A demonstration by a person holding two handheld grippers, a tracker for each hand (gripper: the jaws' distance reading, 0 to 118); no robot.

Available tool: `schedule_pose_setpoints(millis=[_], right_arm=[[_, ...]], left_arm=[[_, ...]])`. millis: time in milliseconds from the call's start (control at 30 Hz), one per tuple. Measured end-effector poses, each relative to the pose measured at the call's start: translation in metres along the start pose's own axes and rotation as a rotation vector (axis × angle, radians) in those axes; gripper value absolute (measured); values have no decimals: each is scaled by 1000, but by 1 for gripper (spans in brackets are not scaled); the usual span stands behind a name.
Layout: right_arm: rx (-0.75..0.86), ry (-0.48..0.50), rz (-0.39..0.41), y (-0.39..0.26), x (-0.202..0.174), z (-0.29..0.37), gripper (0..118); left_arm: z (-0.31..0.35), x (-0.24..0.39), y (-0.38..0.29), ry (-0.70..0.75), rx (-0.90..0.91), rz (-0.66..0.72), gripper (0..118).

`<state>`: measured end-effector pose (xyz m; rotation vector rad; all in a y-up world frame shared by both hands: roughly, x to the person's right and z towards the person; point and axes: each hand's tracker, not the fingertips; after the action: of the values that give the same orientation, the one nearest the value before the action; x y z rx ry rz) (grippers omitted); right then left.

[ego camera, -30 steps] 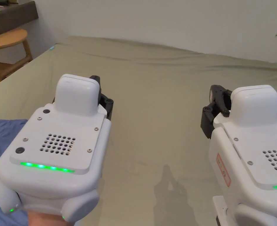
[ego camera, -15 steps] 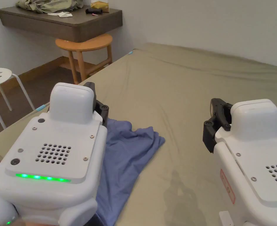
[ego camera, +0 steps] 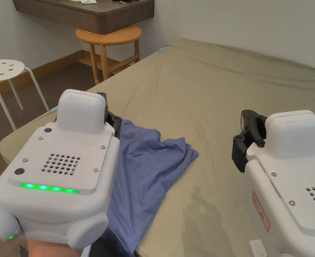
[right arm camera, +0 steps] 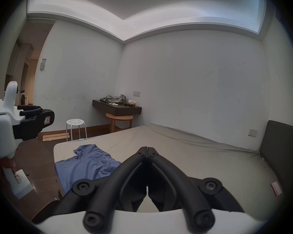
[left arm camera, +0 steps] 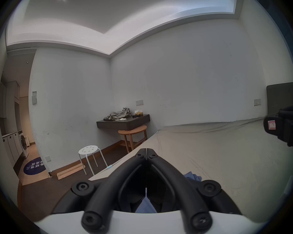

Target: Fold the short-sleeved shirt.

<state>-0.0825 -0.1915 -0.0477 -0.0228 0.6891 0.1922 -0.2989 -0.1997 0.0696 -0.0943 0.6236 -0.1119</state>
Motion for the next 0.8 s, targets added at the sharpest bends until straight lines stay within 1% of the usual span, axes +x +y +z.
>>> schedule_pose_setpoints(millis=[200,267,367,467,533,600,667,700,733,767,800], right_arm=[[-38,-13,10,-8,6,-11,0],[-53,-16,14,-12,8,-15,0],[-74,-27,37,-19,14,-22,0],[-101,-41,21,-26,24,-31,0],[-130,-46,3,-33,31,-40,0],[-161,-67,5,-41,36,-50,0],[-189,-77,-1,-50,40,-58,0],[-205,-81,-6,-54,42,-62,0],[-220,-80,-12,-57,44,-65,0],[-236,-75,-18,-61,46,-69,0],[-249,-73,-21,-64,47,-72,0]], left_arm=[[-36,4,-20,-56,-122,4,0],[-57,3,-33,-90,-208,48,0],[-95,5,-63,-140,-363,51,0],[-137,4,-101,-185,-494,86,0],[-162,5,-126,-166,-573,84,0],[-184,5,-148,-162,-624,92,0],[-209,8,-173,-140,-681,66,0],[-220,8,-183,-130,-706,61,9],[-231,6,-193,-124,-733,63,32],[-241,6,-202,-138,-775,54,66],[-250,5,-211,-137,-804,60,108]])
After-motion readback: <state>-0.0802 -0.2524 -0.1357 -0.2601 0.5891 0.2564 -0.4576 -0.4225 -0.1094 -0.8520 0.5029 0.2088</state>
